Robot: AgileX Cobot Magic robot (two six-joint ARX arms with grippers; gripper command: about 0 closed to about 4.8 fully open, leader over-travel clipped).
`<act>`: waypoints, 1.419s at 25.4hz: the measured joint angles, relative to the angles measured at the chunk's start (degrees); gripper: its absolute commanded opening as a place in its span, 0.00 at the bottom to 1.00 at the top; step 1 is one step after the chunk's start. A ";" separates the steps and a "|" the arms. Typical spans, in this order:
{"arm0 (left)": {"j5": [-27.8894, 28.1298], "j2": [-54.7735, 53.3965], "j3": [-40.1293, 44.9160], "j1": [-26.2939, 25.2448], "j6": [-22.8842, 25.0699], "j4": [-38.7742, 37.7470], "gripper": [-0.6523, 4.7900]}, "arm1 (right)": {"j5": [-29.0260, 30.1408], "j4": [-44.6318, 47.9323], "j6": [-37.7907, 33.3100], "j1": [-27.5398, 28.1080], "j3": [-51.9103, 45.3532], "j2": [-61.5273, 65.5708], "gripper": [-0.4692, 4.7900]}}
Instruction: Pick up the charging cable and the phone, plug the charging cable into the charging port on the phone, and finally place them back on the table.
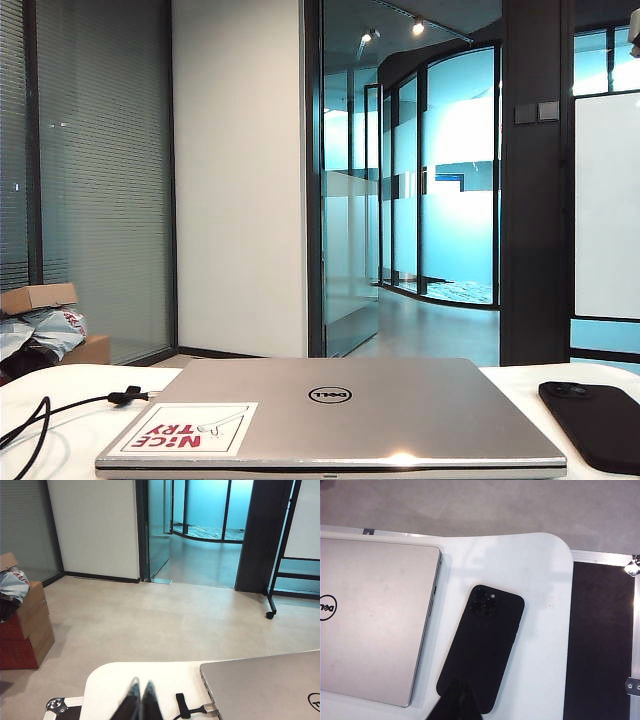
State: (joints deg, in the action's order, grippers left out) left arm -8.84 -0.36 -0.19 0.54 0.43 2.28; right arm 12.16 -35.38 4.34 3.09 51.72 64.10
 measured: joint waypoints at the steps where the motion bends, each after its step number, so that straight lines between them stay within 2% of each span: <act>1: 0.00 0.00 0.00 0.00 -0.02 0.00 0.11 | 0.00 0.00 0.02 0.00 0.00 0.00 0.08; 17: 0.00 0.00 0.00 0.00 -0.24 0.00 0.11 | -0.02 0.00 0.02 0.00 0.00 0.00 0.08; 19: 0.02 0.00 0.00 0.00 -0.24 0.00 0.11 | -1.75 0.96 1.33 0.00 -0.11 0.04 0.08; 23: 0.00 0.00 0.00 0.00 -0.24 0.00 0.11 | -12.74 11.89 2.21 0.07 -4.57 -4.07 0.08; 30: 0.00 0.00 0.00 0.00 -0.24 0.00 0.11 | -13.75 22.53 2.23 0.04 -14.93 -17.14 0.08; 33: 0.00 0.00 0.00 0.00 -0.24 0.00 0.11 | -19.43 29.24 2.38 0.07 -23.82 -29.03 0.08; 36: 0.00 0.00 0.00 0.00 -0.24 0.00 0.11 | -20.81 33.00 2.38 0.07 -29.81 -36.98 0.08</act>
State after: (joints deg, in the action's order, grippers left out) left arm -8.84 -0.36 -0.19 0.54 0.19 2.28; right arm -8.64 -2.37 6.72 3.16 21.91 27.11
